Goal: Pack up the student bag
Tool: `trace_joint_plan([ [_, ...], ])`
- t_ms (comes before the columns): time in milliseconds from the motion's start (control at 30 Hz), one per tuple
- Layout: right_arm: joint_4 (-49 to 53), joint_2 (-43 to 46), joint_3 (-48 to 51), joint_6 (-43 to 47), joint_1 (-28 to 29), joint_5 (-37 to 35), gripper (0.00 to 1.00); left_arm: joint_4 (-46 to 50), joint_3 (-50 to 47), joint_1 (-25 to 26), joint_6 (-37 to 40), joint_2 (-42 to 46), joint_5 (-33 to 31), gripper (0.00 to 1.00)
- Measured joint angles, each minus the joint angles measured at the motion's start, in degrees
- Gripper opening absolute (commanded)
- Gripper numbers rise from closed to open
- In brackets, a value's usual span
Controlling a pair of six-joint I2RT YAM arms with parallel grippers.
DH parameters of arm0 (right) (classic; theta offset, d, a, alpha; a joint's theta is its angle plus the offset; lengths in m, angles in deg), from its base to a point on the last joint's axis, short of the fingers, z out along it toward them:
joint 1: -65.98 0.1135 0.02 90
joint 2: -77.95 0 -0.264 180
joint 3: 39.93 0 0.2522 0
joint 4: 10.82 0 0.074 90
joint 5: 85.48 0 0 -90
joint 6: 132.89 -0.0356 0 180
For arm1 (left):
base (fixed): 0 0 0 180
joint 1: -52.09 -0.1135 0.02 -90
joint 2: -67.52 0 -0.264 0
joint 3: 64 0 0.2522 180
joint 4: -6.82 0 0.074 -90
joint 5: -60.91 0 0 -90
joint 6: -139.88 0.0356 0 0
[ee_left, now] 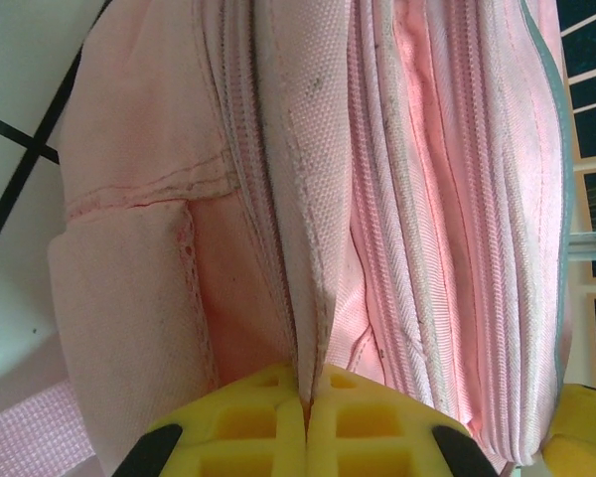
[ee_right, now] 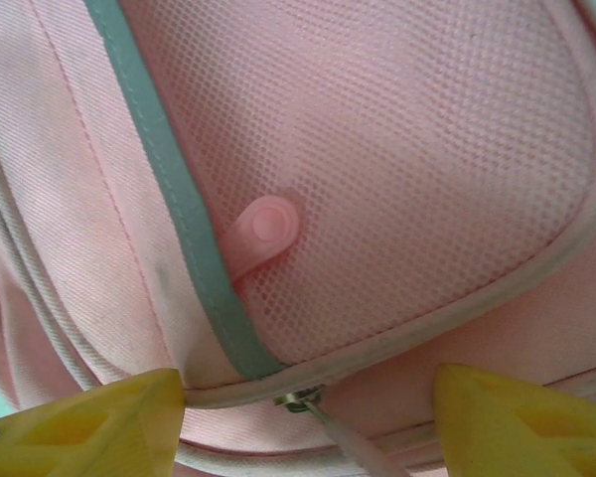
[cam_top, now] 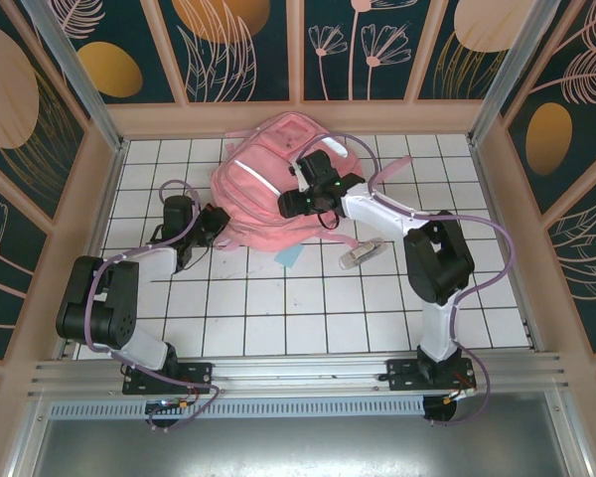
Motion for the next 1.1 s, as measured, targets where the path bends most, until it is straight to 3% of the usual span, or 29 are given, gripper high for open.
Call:
trace_joint_plan([
  [267, -1.95, 0.26, 2.29, -7.52, 0.39, 13.27, 0.67, -0.17, 0.0, 1.14, -0.22, -0.22, -0.55, 0.0],
  [400, -1.57, 2.8, 5.07, -10.34, 1.25, 15.91, 0.67, 0.31, 0.02, 1.25, 0.02, -0.2, -1.29, 0.05],
  [467, -1.09, 4.9, 6.03, -11.28, 1.44, 15.02, 0.66, 1.44, 0.26, 1.38, 0.68, -0.04, -1.84, 0.14],
  [567, -1.7, 7.8, 7.21, -12.94, 0.11, 12.5, 0.65, 3.91, 1.03, 1.57, 2.67, 0.9, -3.06, 0.36],
  [667, -4.52, 9.16, 8.7, -14.86, -2.95, 9.29, 0.64, 7.8, 2.71, 1.64, 5.29, 2.91, -4.85, 0.47],
  [867, -8.63, 6.05, 8.31, -17.16, -6.84, 0.5, 0.61, 16.61, 6.78, 1.7, 12.48, 8.81, -9.22, 0.48],
  [1100, -13.11, 0.57, 7.43, -19.37, -7.65, 1.44, 0.53, 22.36, 8.81, 4.94, 20.24, 12.79, -9.4, 0.43],
])
